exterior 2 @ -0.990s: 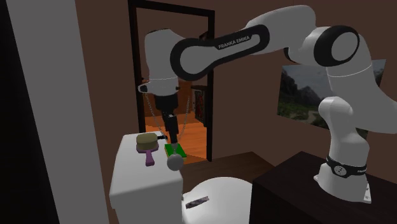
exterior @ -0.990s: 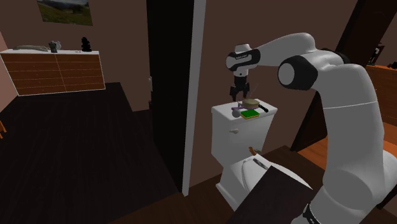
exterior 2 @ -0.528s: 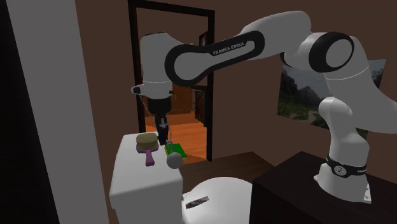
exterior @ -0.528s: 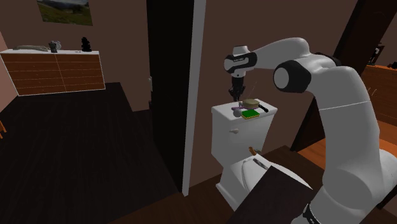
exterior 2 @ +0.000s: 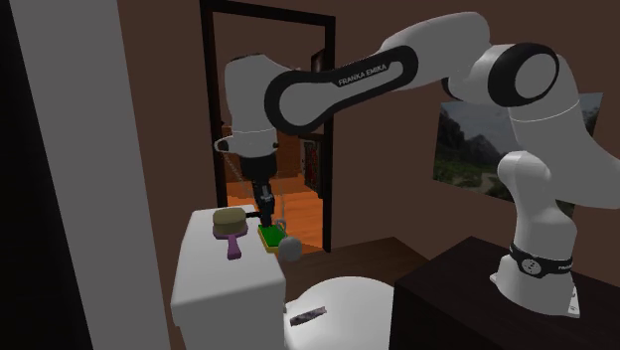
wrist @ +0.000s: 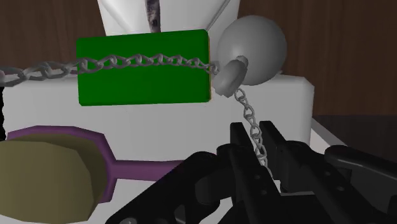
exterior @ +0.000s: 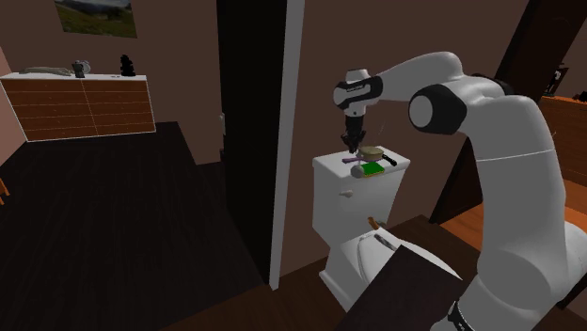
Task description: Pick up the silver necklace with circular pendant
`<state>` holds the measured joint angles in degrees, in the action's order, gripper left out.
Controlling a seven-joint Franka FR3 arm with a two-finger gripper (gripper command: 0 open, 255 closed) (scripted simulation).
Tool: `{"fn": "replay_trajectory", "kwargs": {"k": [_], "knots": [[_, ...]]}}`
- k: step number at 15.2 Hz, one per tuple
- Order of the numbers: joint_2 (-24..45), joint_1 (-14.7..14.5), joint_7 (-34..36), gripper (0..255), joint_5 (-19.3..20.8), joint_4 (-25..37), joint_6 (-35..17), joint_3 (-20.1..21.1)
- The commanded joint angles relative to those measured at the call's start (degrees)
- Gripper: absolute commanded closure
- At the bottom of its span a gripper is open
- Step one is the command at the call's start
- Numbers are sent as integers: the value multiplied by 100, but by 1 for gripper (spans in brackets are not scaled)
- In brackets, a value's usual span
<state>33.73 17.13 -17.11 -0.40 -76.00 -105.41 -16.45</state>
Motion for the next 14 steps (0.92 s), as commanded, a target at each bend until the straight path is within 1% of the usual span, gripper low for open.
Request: {"fn": "replay_trajectory", "kwargs": {"k": [1,13,14], "knots": [[-64,-17,5,255,20,-2,305,-8],[-112,36,-71,255,28,853,1197,-32],[-112,37,-72,255,28,864,1208,-32]]}}
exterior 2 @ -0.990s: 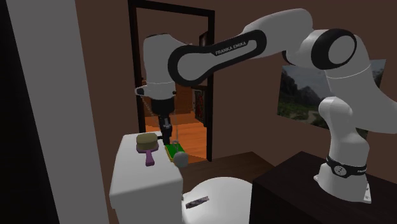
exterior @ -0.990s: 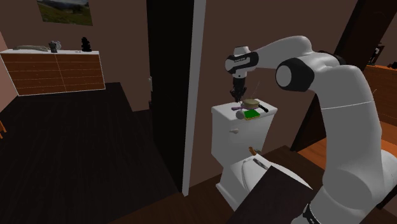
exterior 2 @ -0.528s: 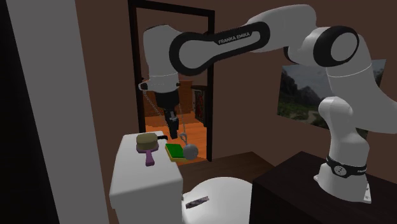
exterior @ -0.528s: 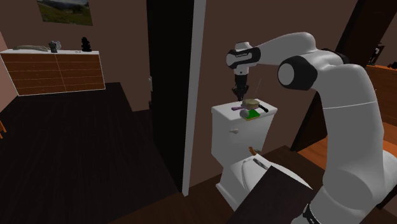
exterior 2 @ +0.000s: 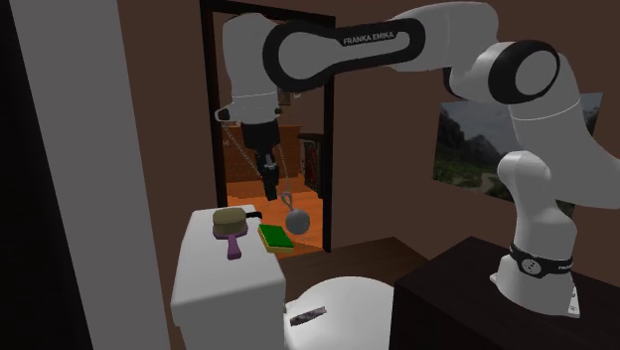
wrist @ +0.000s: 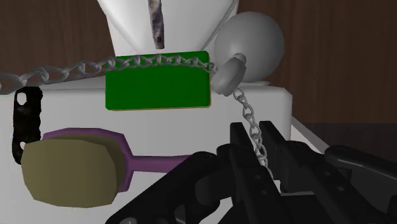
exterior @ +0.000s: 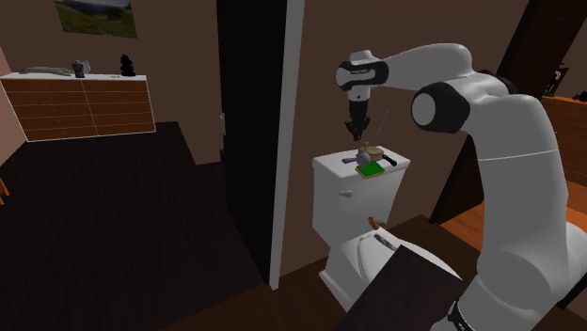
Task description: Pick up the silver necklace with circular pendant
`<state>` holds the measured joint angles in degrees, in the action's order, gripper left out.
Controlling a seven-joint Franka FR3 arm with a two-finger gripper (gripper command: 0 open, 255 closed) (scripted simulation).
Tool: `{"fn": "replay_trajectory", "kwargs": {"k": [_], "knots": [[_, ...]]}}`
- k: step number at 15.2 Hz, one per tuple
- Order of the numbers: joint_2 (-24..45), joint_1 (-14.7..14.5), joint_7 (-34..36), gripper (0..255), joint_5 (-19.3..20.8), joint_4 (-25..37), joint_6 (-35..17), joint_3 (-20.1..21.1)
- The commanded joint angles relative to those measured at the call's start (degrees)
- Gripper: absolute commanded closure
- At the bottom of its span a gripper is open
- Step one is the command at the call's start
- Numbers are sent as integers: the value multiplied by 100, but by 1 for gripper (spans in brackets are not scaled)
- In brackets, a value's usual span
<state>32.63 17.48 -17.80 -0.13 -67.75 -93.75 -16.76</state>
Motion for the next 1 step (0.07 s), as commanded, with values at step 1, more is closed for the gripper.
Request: {"fn": "replay_trajectory", "kwargs": {"k": [1], "knots": [[0,3,-4,255,0,41,43,-1]]}}
